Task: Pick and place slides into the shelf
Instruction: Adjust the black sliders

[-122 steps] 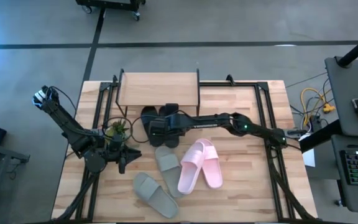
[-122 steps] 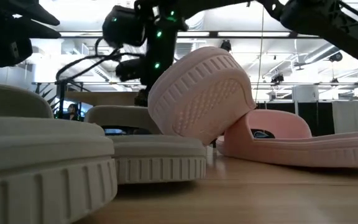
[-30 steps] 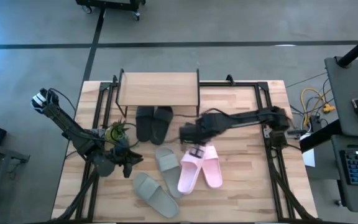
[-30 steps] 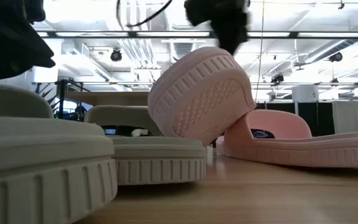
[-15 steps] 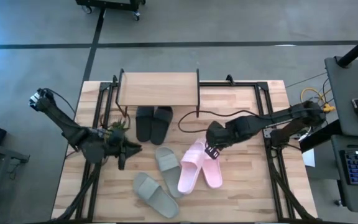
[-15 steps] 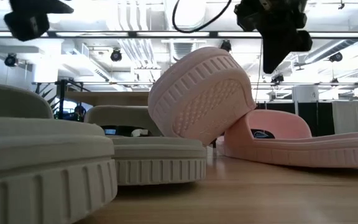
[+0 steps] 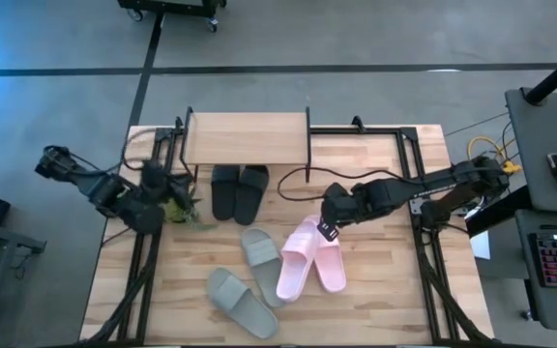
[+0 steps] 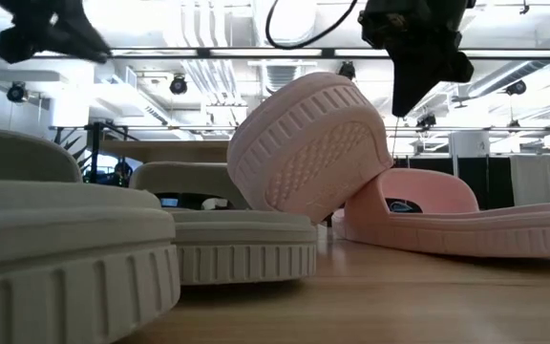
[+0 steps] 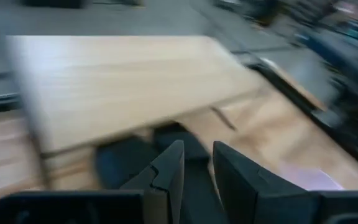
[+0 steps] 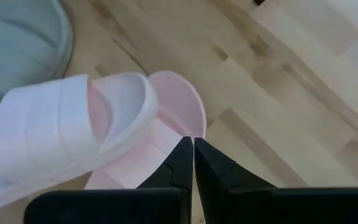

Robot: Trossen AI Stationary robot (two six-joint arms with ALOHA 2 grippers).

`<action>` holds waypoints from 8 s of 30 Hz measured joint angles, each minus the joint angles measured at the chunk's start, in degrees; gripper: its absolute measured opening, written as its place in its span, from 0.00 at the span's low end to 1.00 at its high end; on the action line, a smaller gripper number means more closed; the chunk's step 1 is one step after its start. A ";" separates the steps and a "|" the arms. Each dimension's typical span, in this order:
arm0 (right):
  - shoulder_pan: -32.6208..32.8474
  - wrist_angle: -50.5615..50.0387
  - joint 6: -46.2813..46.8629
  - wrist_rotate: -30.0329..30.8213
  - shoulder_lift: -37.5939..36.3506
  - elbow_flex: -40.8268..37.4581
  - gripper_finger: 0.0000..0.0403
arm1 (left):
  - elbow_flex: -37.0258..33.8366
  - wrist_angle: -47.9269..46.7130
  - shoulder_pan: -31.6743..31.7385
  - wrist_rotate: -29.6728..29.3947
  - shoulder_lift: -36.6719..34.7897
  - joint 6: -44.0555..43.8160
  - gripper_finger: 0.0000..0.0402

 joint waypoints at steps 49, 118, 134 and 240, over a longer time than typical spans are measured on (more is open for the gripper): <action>-8.52 0.89 -9.63 0.33 -0.87 0.37 0.02 | 0.18 20.78 57.45 35.08 2.92 35.99 0.18; -12.13 17.71 -23.61 -8.81 37.35 29.03 0.02 | -12.07 29.71 5.14 18.00 51.31 2.10 0.00; -11.62 17.82 -24.34 -9.13 37.35 23.01 0.02 | -9.30 29.61 3.69 21.74 37.79 12.59 0.00; -15.89 35.16 -38.70 28.64 59.47 42.49 0.02 | -10.56 27.69 -15.42 19.41 4.63 20.55 0.00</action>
